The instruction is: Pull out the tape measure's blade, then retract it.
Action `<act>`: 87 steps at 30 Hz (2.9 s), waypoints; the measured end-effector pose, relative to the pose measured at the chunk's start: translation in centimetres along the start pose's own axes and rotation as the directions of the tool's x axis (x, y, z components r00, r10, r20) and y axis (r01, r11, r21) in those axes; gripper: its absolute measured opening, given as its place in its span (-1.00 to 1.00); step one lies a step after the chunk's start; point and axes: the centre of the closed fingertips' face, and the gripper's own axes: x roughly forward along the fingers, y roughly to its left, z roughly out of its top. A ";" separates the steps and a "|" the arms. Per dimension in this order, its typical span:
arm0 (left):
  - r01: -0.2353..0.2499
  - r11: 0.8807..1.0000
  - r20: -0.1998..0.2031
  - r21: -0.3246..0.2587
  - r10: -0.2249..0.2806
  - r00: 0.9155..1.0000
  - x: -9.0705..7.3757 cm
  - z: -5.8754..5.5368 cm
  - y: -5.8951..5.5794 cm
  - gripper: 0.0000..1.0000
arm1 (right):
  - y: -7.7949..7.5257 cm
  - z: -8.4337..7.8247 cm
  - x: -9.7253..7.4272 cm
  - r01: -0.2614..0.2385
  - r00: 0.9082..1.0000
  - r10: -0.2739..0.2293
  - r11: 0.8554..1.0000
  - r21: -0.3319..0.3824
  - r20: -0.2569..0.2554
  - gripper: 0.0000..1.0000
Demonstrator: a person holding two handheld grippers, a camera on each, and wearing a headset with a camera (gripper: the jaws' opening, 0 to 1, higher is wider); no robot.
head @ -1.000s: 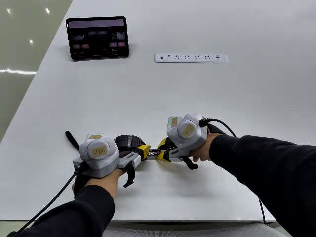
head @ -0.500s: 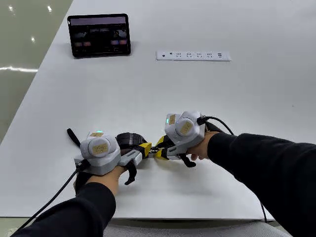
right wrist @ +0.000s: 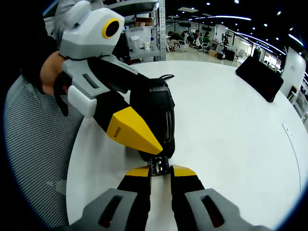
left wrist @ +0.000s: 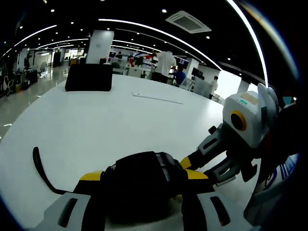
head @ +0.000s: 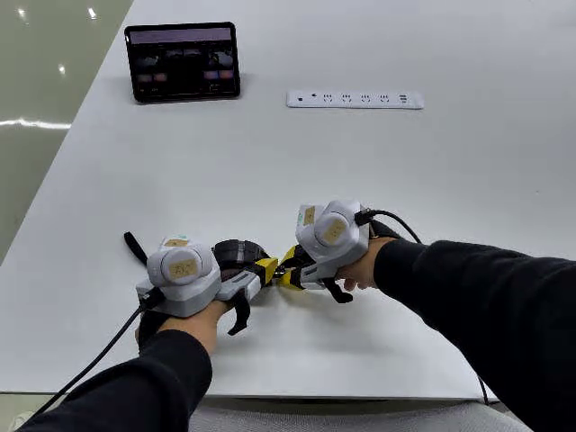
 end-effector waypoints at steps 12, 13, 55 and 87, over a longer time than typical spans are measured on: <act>0.003 1.000 0.000 -0.002 -0.003 1.000 0.0 0.0 0.0 0.18 | 0.1 0.5 0.3 -0.011 1.000 0.011 1.000 -0.020 -0.002 -0.79; 0.003 1.000 0.000 -0.004 -0.003 1.000 0.0 0.0 0.0 0.18 | 0.1 0.6 0.4 -0.015 1.000 0.015 1.000 -0.023 -0.010 -0.79; 0.136 0.991 -0.059 0.008 -0.135 0.989 -1.7 1.6 0.6 0.21 | 0.9 -1.1 -2.1 0.098 0.994 -0.103 0.989 0.111 0.040 -0.49; 0.227 0.948 -0.084 0.224 -0.213 0.973 -12.2 3.1 8.4 1.00 | 1.8 -14.2 -25.4 0.407 0.890 -0.454 0.835 0.369 0.046 0.98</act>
